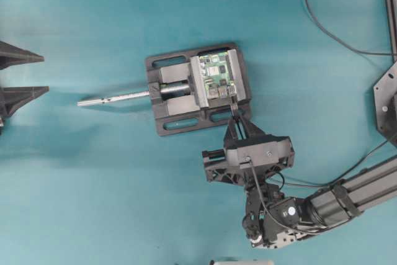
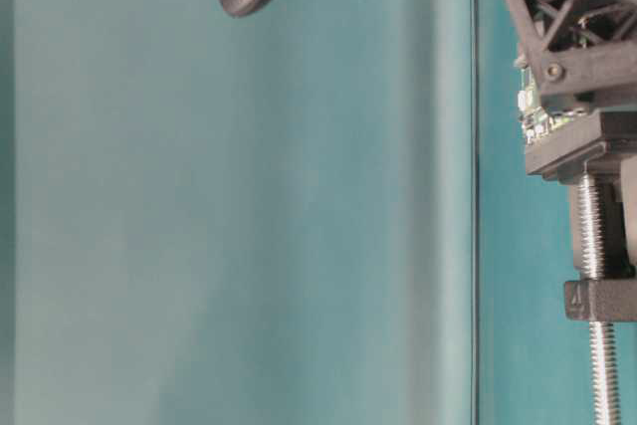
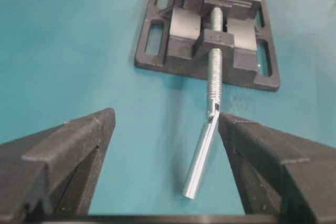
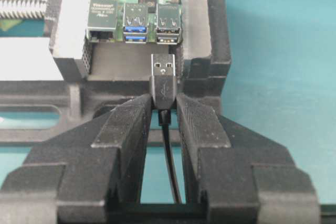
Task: Insert the USB into the fixed PCB.
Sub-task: 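Move the right gripper up to align the USB plug with the board's port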
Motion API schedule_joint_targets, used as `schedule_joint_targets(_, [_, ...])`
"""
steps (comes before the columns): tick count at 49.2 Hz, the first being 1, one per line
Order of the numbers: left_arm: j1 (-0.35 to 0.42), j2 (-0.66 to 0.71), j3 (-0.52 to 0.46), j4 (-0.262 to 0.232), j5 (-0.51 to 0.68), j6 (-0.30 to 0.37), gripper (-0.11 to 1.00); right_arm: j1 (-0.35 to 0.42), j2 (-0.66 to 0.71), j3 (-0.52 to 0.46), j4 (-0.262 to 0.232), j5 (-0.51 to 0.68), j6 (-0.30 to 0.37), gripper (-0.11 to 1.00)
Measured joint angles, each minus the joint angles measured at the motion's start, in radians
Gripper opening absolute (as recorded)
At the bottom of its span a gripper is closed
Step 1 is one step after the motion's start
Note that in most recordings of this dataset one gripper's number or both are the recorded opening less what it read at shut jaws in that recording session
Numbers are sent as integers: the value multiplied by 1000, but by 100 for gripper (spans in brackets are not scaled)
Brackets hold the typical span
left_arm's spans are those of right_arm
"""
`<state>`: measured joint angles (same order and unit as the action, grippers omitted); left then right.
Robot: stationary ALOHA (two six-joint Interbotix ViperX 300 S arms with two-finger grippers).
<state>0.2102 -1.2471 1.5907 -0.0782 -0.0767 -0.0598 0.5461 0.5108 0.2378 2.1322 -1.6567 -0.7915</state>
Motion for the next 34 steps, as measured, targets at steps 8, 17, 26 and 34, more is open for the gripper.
schedule_joint_targets(8, [0,0,0,0,-2,0,94,-5,0,2,0,0,-29,21])
schedule_joint_targets(17, [0,0,0,0,0,0,94,-12,-6,0,-2,0,-32,21])
schedule_joint_targets(26, [0,0,0,0,0,0,94,-21,-6,0,0,0,-34,21])
schedule_joint_targets(34, [0,0,0,-2,0,0,94,-31,-6,0,-2,0,-34,21])
